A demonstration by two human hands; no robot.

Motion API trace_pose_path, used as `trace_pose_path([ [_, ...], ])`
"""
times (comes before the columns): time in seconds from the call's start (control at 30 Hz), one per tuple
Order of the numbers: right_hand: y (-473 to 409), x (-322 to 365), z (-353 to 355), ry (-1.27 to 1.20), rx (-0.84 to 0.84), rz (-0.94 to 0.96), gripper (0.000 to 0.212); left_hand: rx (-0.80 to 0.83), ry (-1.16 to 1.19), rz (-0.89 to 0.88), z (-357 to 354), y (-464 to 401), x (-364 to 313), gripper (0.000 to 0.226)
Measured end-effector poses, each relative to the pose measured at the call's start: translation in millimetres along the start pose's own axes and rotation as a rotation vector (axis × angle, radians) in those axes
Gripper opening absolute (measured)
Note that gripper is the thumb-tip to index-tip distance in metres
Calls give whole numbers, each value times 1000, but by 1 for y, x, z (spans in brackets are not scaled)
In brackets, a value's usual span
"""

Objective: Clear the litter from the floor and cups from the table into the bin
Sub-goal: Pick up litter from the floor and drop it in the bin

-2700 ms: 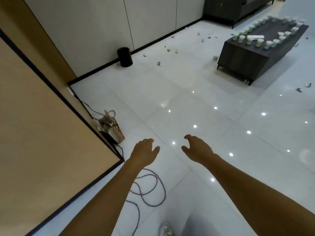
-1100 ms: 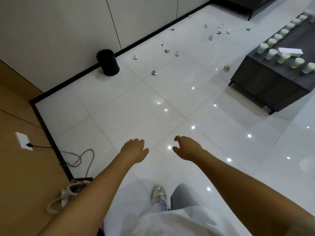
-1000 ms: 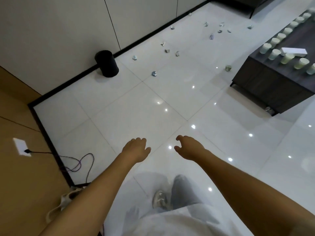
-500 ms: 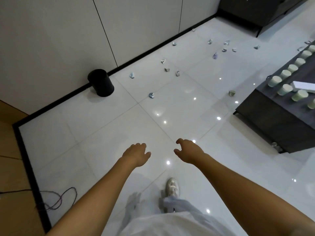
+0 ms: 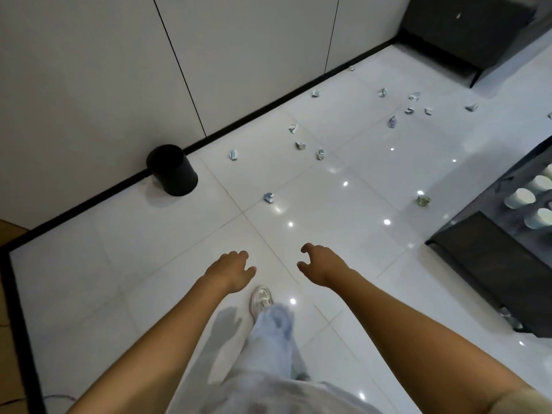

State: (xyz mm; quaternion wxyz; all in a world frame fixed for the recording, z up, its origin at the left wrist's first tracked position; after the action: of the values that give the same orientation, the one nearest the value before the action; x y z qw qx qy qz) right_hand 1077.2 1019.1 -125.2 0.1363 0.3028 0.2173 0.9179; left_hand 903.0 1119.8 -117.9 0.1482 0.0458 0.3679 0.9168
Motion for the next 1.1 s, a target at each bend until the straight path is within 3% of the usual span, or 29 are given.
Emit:
trace_pose_path([
  [0.3, -144, 20, 82, -42, 1, -32, 49, 11, -31, -23, 123, -122, -6, 51],
  [0.83, -382, -24, 220, -75, 34, -57, 49, 76, -15, 4, 270, -340, -68, 51],
  [1.1, -460, -36, 250, -182, 30, -135, 51, 151, -22, 6, 312, -420, -79, 48],
])
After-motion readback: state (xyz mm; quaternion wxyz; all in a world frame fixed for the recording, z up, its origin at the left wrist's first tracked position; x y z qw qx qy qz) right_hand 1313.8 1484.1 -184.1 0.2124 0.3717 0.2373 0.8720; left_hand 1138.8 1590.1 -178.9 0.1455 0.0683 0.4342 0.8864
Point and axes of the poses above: each hand's wrist, its own y-axis away from the middle knuckle, its own z-axis out of the back of the hand, x = y × z, the point moved 8 cm from there along -y, towards the middle knuckle, and after that the axes turned 15 degrees about z, right-handed, at the moved point
